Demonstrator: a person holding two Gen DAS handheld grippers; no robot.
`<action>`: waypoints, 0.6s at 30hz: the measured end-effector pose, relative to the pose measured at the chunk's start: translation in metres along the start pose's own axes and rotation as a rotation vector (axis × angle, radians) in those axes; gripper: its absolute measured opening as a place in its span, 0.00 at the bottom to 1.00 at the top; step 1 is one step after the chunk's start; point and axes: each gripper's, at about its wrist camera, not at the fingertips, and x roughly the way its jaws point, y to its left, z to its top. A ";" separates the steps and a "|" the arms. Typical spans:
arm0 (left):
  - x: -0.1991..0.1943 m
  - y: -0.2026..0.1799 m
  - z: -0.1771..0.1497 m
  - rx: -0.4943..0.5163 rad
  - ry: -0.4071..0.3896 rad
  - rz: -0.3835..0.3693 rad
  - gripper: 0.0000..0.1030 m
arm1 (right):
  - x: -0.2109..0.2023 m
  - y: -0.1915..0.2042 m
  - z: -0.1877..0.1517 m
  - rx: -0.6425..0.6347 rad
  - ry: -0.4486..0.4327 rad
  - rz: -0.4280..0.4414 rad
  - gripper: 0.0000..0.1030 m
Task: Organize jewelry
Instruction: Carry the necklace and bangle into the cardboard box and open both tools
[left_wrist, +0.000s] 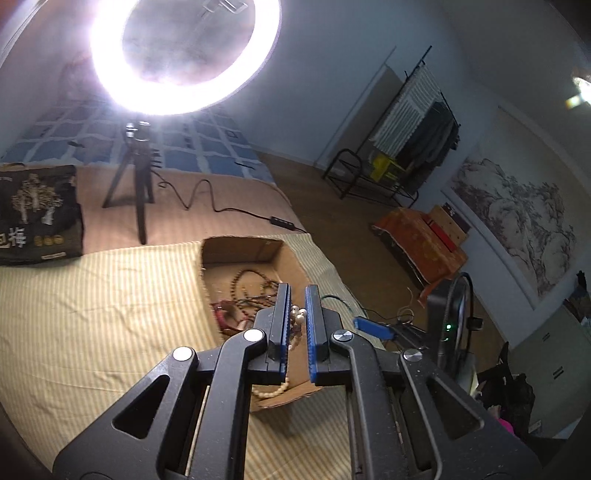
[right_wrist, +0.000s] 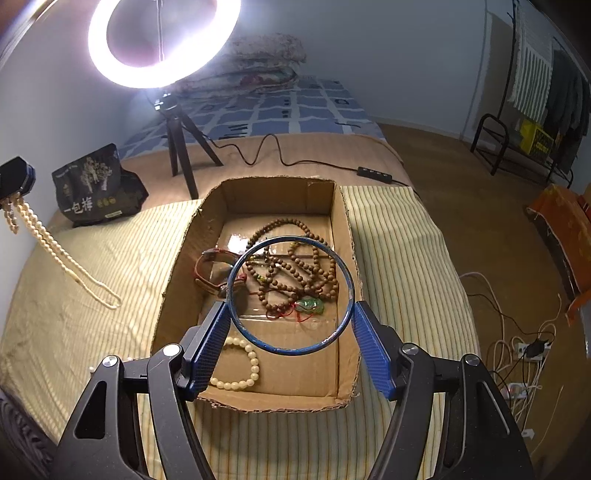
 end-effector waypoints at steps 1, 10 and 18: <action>0.005 -0.003 -0.001 0.003 0.005 -0.004 0.05 | 0.001 -0.001 -0.001 0.000 0.004 0.002 0.65; 0.052 -0.011 -0.004 0.034 0.070 0.037 0.05 | 0.017 -0.010 -0.008 0.010 0.060 0.006 0.65; 0.090 0.004 -0.022 0.050 0.150 0.088 0.05 | 0.031 -0.012 -0.013 0.003 0.103 0.021 0.65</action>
